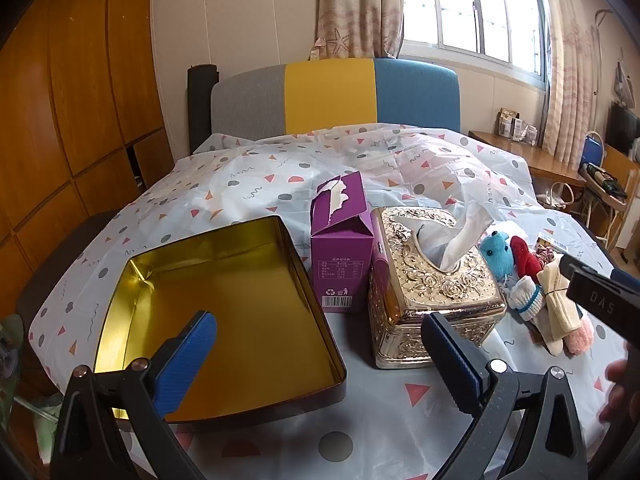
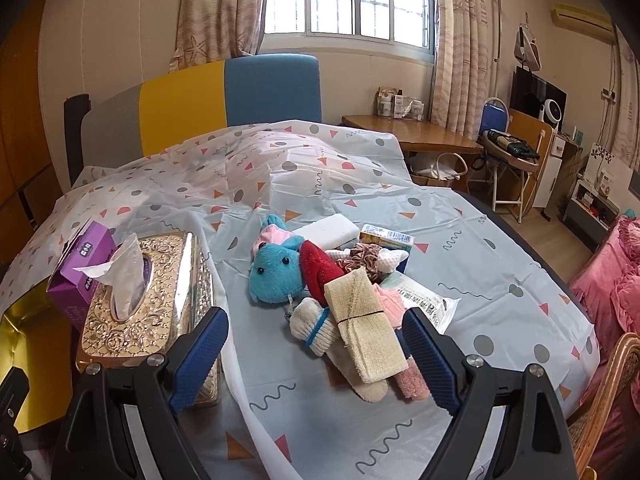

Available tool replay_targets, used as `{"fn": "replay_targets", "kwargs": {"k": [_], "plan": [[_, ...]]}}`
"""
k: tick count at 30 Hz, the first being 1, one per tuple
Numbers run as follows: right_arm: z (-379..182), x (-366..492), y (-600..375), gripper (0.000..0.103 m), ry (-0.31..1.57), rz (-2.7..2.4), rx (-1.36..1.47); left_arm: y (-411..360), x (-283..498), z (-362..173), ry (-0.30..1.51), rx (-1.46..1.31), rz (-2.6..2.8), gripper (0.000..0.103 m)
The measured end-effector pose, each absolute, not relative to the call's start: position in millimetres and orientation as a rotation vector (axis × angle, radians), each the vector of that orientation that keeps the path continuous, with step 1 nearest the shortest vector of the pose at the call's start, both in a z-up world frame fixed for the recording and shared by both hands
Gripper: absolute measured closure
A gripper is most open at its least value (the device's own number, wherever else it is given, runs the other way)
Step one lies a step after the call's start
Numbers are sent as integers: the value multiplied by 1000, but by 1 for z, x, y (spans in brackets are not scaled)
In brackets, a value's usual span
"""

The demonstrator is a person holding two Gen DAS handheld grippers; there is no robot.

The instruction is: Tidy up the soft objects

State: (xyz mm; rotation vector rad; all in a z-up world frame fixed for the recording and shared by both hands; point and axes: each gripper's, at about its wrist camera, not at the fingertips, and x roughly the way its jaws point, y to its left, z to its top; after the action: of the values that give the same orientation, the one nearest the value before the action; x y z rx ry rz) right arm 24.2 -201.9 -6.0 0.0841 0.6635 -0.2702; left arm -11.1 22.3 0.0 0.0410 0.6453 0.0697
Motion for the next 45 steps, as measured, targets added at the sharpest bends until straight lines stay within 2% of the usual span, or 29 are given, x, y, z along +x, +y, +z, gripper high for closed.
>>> {"fn": "replay_targets", "kwargs": {"k": [15,22,26,35,36,38,40,43,45], "plan": [[2,39,-234,13,656,-305,78,16,-10,-4,657,59,61,0],[-1,62,-286,13,674,-341,130,11,-9,-2,679,14,-138,0],[-19,75,-334,13,717,-397,219,-9,-6,3,694,63,-227,0],[-51,55,-411,13,776,-502,621,-83,16,23,729,146,-483,0],[-52,53,-413,13,774,-502,638,-95,21,23,743,155,-511,2],[-52,51,-417,13,771,-502,660,-123,34,17,787,167,-561,11],[-50,50,-417,13,760,-498,672,-143,45,8,844,172,-593,26],[-48,48,-419,13,744,-491,686,-172,63,-9,913,170,-607,33],[-48,48,-420,13,742,-482,694,-192,75,-20,954,161,-611,33]]}}
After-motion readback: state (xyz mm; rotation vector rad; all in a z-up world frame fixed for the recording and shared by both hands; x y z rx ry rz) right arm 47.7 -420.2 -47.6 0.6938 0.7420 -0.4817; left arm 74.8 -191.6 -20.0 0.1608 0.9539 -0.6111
